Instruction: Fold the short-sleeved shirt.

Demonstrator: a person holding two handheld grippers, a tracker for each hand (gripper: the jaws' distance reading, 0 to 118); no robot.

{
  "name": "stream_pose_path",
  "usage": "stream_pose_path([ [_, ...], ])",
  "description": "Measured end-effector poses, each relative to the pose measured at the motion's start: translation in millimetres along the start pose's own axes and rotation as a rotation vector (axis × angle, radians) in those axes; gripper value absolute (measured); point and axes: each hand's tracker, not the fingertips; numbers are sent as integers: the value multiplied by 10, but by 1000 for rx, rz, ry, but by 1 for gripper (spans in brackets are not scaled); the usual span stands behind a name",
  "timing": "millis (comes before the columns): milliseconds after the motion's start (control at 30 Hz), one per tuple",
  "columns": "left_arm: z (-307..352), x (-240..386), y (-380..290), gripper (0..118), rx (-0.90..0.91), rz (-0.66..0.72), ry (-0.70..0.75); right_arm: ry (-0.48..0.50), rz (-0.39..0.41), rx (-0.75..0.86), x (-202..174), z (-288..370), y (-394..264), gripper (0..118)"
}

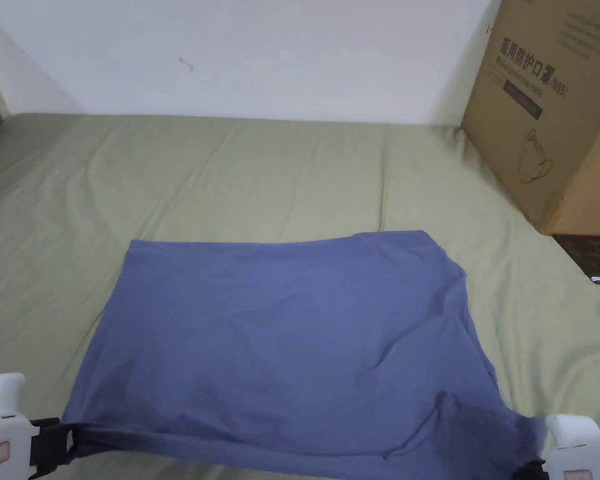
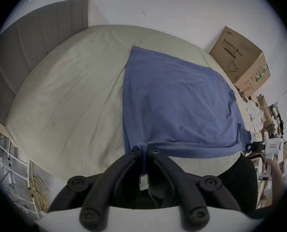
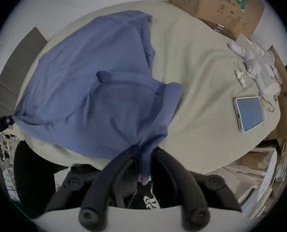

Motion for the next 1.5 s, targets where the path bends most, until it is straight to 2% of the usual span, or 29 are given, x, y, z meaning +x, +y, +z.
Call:
stream_pose_path([
  [67,58,138,-62,6,0,-9,1,33,-9,-2,68,37,11,4],
  [133,67,163,-77,6,4,-25,10,105,-92,46,150,132,24,4],
  [200,14,113,35,6,15,-17,5,131,-160,91,175,262,47,4],
  [333,85,80,259,6,76,20,-41,202,-205,153,186,480,297,4],
  [500,-52,187,873,6,110,23,-55,239,-213,193,171,633,1047,3],
  [600,-424,169,1327,6,97,24,-52,290,-303,155,219,462,1640,4],
  [733,-968,140,1739,6,67,29,-47,285,-313,103,150,-12,2355,4],
  [800,-1198,139,1879,7,56,30,-41,277,-345,89,114,-241,2560,4],
  [833,-1266,154,1899,8,52,30,-37,282,-368,78,100,-346,2629,4],
  [867,-1336,145,1928,16,47,34,-37,280,-385,71,225,-580,2737,4],
  [900,-1403,139,1949,29,40,44,-42,269,-412,66,231,-682,2763,7],
  [933,-1447,138,1951,43,35,49,-35,260,-436,62,228,-760,2771,17],
  [1033,-1563,-20,1970,106,34,46,-14,253,-486,85,150,-751,2584,94],
  [1067,-1496,-27,1935,118,34,52,-14,262,-484,107,133,-696,2501,112],
  [1100,-1251,63,1803,118,56,53,-21,252,-447,140,79,-624,2423,115],
  [1233,-884,38,1534,118,158,-16,-34,193,-241,302,-208,-128,1952,115],
  [1333,-537,74,1193,118,232,-16,-75,194,-197,390,-463,289,1498,114],
  [1400,-318,110,1001,115,220,-11,-88,255,-194,432,-520,459,1244,108],
  [1433,-228,117,912,107,218,-6,-98,268,-196,474,-568,548,1103,96],
  [1467,-146,125,838,78,221,-3,-101,271,-203,509,-607,626,986,59],
  [1500,-119,52,782,42,232,2,-94,272,-200,533,-655,696,881,18],
])
